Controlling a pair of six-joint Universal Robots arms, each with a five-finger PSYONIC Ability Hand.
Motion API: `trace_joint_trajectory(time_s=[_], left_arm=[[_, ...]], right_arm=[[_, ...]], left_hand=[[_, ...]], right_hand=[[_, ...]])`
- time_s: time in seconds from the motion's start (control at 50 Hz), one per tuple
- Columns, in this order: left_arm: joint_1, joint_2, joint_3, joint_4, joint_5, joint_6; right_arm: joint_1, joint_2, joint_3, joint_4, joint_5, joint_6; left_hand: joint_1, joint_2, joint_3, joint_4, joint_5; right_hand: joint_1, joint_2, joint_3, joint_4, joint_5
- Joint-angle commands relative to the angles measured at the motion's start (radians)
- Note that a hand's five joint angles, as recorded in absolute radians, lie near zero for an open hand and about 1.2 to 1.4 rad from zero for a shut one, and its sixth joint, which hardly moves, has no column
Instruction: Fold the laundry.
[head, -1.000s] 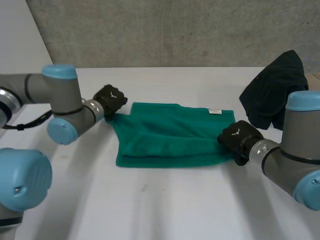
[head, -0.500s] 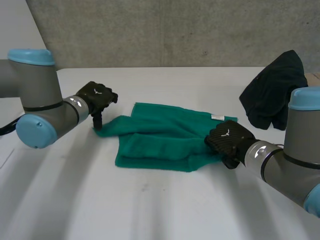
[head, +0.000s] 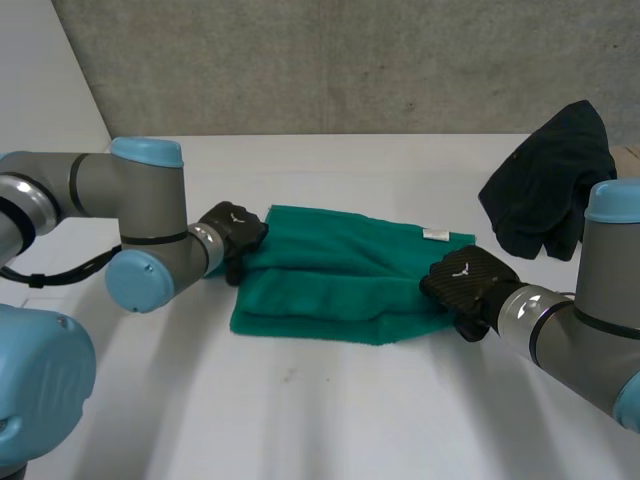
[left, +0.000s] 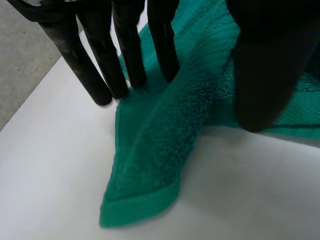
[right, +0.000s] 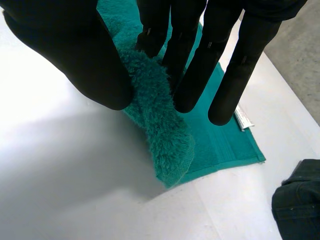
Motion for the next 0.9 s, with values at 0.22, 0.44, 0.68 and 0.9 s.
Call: trace_joint_trajectory(time_s=[0.22,0.44,0.68,0.9], left_arm=[[0.017,0.119,0.096,0.212,-0.046,-0.057],[0.045,0.234,0.060,0.311,-0.004,-0.069],[0.062,0.507,-0.094,0.322,0.120,-0.175],[0.060,0.769,-0.283,0.341,0.236,-0.249]], right_arm=[[0.259,-0.062,0.119,0.186,-0.177,-0.055],[0.381,-0.157,0.031,0.090,0.124,0.442],[0.125,-0.277,-0.098,0.198,0.029,0.459],[0.134,0.159,-0.537,0.046,-0.002,0.443]], left_hand=[[0.721,0.758,0.778,0.774,0.775],[0.721,0.758,0.778,0.774,0.775],[0.721,0.758,0.778,0.774,0.775],[0.721,0.758,0.778,0.774,0.775]], right_hand=[[0.260,0.219,0.208,0.198,0.223],[-0.941,-0.982,-0.993,-1.003,-0.978],[-0.956,-0.997,-1.008,-1.018,-0.992],[-0.962,-1.003,-1.014,-1.024,-0.998]])
